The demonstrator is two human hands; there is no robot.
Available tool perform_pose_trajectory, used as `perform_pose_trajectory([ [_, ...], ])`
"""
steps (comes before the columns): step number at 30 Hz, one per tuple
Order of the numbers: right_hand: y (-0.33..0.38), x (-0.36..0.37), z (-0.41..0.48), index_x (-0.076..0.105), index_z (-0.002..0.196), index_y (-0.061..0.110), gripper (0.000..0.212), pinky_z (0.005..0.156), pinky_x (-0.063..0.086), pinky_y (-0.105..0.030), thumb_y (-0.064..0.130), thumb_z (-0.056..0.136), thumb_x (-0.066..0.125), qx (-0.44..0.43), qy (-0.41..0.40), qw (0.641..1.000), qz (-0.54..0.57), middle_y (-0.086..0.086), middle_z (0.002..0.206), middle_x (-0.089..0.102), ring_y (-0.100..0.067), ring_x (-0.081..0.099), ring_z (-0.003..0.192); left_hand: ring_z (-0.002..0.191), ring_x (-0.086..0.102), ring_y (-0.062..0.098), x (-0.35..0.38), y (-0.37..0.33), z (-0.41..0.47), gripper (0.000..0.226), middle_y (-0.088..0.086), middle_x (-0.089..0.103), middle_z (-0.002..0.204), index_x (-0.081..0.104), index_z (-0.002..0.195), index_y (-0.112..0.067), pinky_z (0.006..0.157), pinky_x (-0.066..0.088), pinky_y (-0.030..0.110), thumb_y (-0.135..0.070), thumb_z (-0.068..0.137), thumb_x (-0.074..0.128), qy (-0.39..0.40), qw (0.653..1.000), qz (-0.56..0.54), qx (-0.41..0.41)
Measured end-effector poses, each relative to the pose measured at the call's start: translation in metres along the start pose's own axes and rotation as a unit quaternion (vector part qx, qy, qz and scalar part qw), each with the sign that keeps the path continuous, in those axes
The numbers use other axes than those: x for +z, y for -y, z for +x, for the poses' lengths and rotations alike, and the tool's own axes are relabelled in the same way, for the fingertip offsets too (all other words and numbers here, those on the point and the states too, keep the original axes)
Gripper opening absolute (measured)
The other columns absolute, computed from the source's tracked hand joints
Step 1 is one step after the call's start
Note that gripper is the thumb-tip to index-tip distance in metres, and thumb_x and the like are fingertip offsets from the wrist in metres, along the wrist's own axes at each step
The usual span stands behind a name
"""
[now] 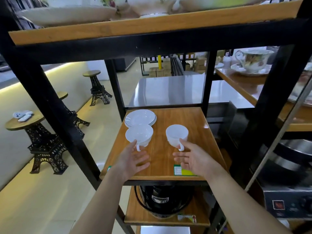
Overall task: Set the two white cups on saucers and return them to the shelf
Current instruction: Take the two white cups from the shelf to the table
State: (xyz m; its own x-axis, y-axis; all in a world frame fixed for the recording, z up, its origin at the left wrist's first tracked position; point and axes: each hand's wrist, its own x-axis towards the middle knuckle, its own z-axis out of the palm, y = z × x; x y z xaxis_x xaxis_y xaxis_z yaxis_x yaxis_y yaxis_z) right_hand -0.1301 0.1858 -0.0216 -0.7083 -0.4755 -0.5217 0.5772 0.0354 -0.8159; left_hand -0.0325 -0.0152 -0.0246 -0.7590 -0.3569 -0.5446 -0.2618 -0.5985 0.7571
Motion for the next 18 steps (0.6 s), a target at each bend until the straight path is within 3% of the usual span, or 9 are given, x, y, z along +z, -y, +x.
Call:
perform_pose_trajectory([
  [5, 0.003, 0.007, 0.003, 0.055, 0.099, 0.006, 0.030, 0.050, 0.055, -0.031, 0.034, 0.089, 0.057, -0.008, -0.049, 0.999, -0.011, -0.018, 0.104, 0.059, -0.025, 0.062, 0.087, 0.098, 0.061, 0.031, 0.006, 0.004, 0.007, 0.032, 0.021, 0.058, 0.106, 0.050, 0.112, -0.010, 0.060, 0.056, 0.040, -0.027, 0.088, 0.061, -0.043, 0.998, -0.019, 0.045],
  [7, 0.003, 0.009, 0.007, 0.052, 0.107, 0.004, 0.033, 0.049, 0.054, -0.032, 0.032, 0.091, 0.053, -0.016, -0.082, 0.997, -0.008, -0.018, 0.103, 0.057, -0.026, 0.062, 0.086, 0.099, 0.060, 0.030, 0.009, 0.005, 0.009, 0.016, 0.021, 0.058, 0.105, 0.055, 0.090, -0.008, 0.059, 0.055, 0.036, -0.023, 0.090, 0.058, -0.061, 0.995, -0.033, 0.068],
  [8, 0.003, 0.011, 0.008, 0.049, 0.113, 0.004, 0.035, 0.050, 0.054, -0.031, 0.032, 0.092, 0.051, -0.025, -0.094, 0.995, -0.009, -0.017, 0.101, 0.056, -0.025, 0.062, 0.083, 0.097, 0.060, 0.028, 0.009, 0.006, 0.009, 0.018, 0.020, 0.057, 0.104, 0.052, 0.081, -0.008, 0.059, 0.054, 0.035, -0.022, 0.091, 0.057, -0.072, 0.993, -0.034, 0.084],
  [11, -0.002, 0.012, 0.012, 0.045, 0.127, 0.011, 0.042, 0.051, 0.052, -0.024, 0.038, 0.095, 0.043, -0.069, -0.123, 0.989, -0.046, -0.013, 0.092, 0.056, -0.020, 0.061, 0.073, 0.079, 0.058, 0.020, 0.011, 0.008, 0.010, 0.014, 0.009, 0.053, 0.092, 0.050, 0.090, -0.008, 0.059, 0.052, 0.030, -0.021, 0.092, 0.052, -0.108, 0.983, -0.021, 0.145],
  [14, -0.007, 0.012, 0.014, 0.046, 0.126, 0.013, 0.045, 0.051, 0.048, -0.021, 0.043, 0.094, 0.040, -0.096, -0.150, 0.981, -0.073, -0.008, 0.081, 0.054, -0.015, 0.054, 0.066, 0.059, 0.050, 0.016, 0.010, 0.010, 0.006, 0.013, 0.009, 0.049, 0.075, 0.051, 0.079, -0.013, 0.047, 0.048, 0.025, -0.020, 0.090, 0.050, -0.143, 0.974, -0.002, 0.175],
  [18, -0.011, 0.006, 0.005, 0.049, 0.123, 0.015, 0.042, 0.047, 0.042, -0.018, 0.044, 0.094, 0.038, -0.125, -0.147, 0.979, -0.068, -0.004, 0.072, 0.048, -0.012, 0.045, 0.061, 0.050, 0.045, 0.016, 0.010, 0.013, -0.006, 0.017, 0.007, 0.046, 0.061, 0.052, 0.075, -0.011, 0.041, 0.040, 0.027, -0.022, 0.088, 0.048, -0.162, 0.971, 0.030, 0.173],
])
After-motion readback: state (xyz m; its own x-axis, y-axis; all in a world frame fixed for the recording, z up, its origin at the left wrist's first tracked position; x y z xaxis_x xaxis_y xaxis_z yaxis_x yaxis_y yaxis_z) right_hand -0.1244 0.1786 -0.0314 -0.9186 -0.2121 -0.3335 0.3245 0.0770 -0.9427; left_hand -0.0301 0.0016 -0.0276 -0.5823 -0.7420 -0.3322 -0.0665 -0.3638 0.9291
